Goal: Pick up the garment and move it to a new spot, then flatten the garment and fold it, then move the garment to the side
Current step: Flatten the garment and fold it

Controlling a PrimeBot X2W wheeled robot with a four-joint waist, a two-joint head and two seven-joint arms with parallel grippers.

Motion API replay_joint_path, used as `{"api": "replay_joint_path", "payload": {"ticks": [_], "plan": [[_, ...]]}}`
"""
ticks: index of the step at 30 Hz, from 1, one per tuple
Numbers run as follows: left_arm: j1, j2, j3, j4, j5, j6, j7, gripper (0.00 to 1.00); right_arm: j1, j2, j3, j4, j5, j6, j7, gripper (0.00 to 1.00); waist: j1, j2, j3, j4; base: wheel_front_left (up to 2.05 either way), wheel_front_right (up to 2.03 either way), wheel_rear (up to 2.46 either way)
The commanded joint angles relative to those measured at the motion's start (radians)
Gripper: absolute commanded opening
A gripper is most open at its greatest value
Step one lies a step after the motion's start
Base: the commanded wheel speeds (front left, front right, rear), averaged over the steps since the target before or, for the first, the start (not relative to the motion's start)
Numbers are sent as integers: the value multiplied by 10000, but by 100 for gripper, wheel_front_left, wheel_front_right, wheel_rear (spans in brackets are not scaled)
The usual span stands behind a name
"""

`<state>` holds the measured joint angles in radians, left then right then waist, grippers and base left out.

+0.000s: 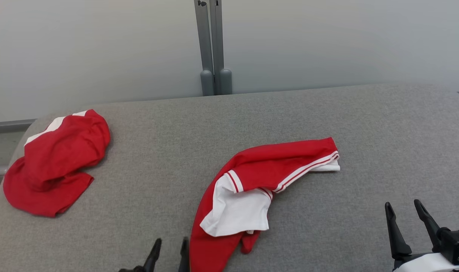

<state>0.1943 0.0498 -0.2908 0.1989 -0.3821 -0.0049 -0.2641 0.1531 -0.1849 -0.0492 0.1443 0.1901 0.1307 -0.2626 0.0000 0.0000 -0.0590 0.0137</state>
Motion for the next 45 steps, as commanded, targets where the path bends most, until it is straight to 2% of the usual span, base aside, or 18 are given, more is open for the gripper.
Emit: {"api": "replay_joint_path", "payload": {"ticks": [1, 6, 11, 15, 16, 17, 22, 25, 28, 32, 36, 39, 45], "plan": [[-462, 13, -249, 178, -100, -101, -6, 100, -106, -44, 59, -35, 29, 1, -34, 100, 0, 0, 66, -42, 0, 0, 0], [-1508, 24, -1293, 1227, -461, -192, 34, 100, -254, -103, 234, 2, 89, 1, -34, 100, 0, 0, 275, -271, 0, 0, 0], [-2515, 27, -2031, 2261, -1061, -13, 41, 100, -419, -172, 342, 77, 145, 1, -34, 100, 0, 0, 490, -624, 0, 0, 0], [-3067, 29, -2269, 3118, -1222, 191, 50, 100, -437, -201, 319, 123, 206, 1, -34, 100, 0, 0, 566, -847, 0, 0, 0], [-3155, 27, -2294, 3246, -1289, 212, 43, 34, -436, -196, 316, 123, 211, 1, -34, 100, 0, 0, 576, -893, 0, 0, 0], [-3265, 24, -2305, 3371, -1370, 212, 34, 0, -432, -186, 298, 128, 217, 1, -34, 100, 0, 0, 580, -940, 0, 0, 0], [-3515, 25, -2307, 3398, -1545, 64, -2, 0, -423, -109, 237, 164, 215, 1, -34, 100, 0, 0, 557, -1076, 0, 0, 0], [-3477, 35, -2186, 2577, -1727, -105, -11, 0, -405, -48, 176, 167, 231, 1, -34, 100, 0, 0, 501, -1149, 0, 0, 0], [-3568, 344, -2187, 1231, -1736, -137, 299, 0, -330, 0, 131, 183, 222, 1, -34, 100, 0, 0, 429, -1171, 0, 0, 0], [-3937, 1087, -2000, -1199, -1608, 37, 1259, 0, -343, 70, 111, 193, 212, 1, -34, 100, 0, 0, 395, -1249, 0, 0, 0], [-4711, 2038, -1410, -2651, -1743, 44, 2374, 0, -538, 127, 216, 236, 230, 1, -34, 100, 0, 0, 468, -1418, 0, 0, 0], [-5581, 2755, -1043, -2901, -1609, -55, 3056, 0, -721, 149, 289, 269, 290, 1, -34, 100, 0, 0, 606, -1628, 0, 0, 0], [-7614, 3561, -492, -2018, -1681, -457, 3951, 0, -1133, 296, 398, 347, 385, 1, -34, 100, 0, 0, 1088, -2247, 0, 0, 0]]}}
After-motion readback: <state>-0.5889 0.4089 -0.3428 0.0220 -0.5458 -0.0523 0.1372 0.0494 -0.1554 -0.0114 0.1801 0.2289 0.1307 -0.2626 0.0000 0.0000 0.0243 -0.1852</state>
